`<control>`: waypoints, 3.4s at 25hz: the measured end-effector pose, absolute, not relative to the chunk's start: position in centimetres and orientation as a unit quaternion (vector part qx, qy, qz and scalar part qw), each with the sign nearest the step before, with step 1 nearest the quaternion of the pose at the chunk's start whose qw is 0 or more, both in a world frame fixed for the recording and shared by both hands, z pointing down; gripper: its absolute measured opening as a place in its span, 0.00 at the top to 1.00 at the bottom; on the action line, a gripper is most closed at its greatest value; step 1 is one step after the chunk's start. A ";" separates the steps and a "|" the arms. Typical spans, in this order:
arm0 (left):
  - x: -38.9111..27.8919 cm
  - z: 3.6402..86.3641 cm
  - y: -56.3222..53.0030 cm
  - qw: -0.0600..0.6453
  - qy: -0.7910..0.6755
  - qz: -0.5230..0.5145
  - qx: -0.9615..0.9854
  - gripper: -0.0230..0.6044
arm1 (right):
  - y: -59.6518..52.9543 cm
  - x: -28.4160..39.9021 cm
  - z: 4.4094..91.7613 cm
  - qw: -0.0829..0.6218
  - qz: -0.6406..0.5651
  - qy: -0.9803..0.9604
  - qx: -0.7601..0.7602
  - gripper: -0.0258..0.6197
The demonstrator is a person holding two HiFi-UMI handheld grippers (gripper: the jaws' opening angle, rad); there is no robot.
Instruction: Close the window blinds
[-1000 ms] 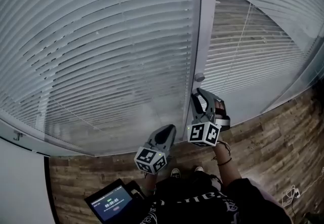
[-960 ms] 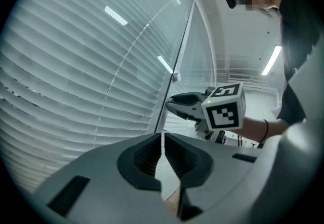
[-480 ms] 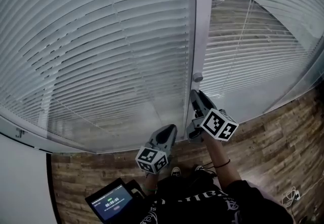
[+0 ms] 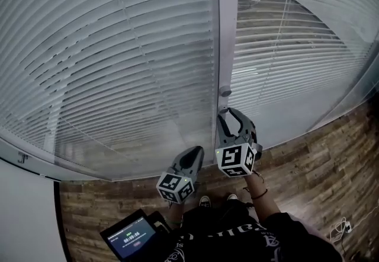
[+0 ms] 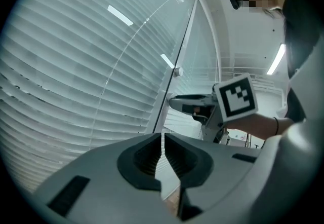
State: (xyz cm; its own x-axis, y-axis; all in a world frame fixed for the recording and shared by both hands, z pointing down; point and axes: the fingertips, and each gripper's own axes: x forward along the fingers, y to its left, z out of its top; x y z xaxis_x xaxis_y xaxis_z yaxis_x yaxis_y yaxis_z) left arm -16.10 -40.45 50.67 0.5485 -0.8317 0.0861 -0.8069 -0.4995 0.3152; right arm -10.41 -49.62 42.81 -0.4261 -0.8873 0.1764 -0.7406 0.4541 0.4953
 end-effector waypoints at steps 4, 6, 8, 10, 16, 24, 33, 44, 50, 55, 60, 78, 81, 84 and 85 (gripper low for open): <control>-15.7 50.8 -40.2 0.163 -0.470 -0.038 0.866 0.95 | -49.7 -11.2 42.5 0.302 -0.333 -0.759 0.471 0.75; -15.6 50.8 -40.1 0.164 -0.470 -0.037 0.867 0.95 | -49.9 -11.4 42.5 0.312 -0.345 -0.754 0.464 0.75; -15.5 50.9 -40.0 0.165 -0.469 -0.036 0.867 0.95 | -50.1 -11.4 42.6 0.289 -0.309 -0.776 0.468 0.75; -15.6 51.1 -39.9 0.165 -0.469 -0.035 0.867 0.95 | -50.4 -11.1 42.5 0.219 -0.211 -0.821 0.484 0.75; -16.4 51.1 -39.6 0.165 -0.475 -0.034 0.864 0.95 | -51.3 -9.7 42.7 -0.070 0.201 -0.858 0.468 0.75; -17.1 51.3 -39.3 0.168 -0.474 -0.037 0.864 0.95 | -50.3 -10.0 42.6 0.033 0.063 -0.883 0.465 0.75; -15.7 51.6 -38.7 0.170 -0.449 -0.033 0.876 0.95 | -49.2 -11.3 43.6 0.349 -0.377 -0.736 0.440 0.74; -16.9 51.7 -38.0 0.168 -0.448 -0.028 0.878 0.95 | -50.2 -10.9 42.7 0.151 -0.103 -0.840 0.511 0.75; -17.2 52.2 -37.5 0.170 -0.446 -0.028 0.878 0.95 | -50.7 -10.0 43.3 -0.071 0.216 -0.846 0.483 0.75; -17.0 51.9 -37.0 0.171 -0.437 -0.030 0.883 0.95 | -50.5 -10.3 42.9 -0.044 0.177 -0.853 0.489 0.75; -16.9 52.4 -36.1 0.177 -0.424 -0.026 0.888 0.95 | -48.3 -10.1 44.6 0.017 0.122 -0.855 0.504 0.75; -11.1 55.6 -30.2 0.217 -0.362 -0.012 0.906 0.95 | -32.5 -3.8 55.3 0.087 0.207 -0.833 0.506 0.75; -9.4 55.1 -28.4 0.213 -0.368 -0.014 0.905 0.95 | -30.3 -2.1 55.0 0.075 0.214 -0.837 0.498 0.75; -7.5 54.5 -25.9 0.206 -0.385 -0.023 0.899 0.95 | -27.1 0.1 54.8 0.071 0.213 -0.845 0.484 0.75; -6.7 54.2 -24.4 0.202 -0.393 -0.027 0.897 0.95 | -25.3 0.9 54.8 0.075 0.207 -0.850 0.479 0.75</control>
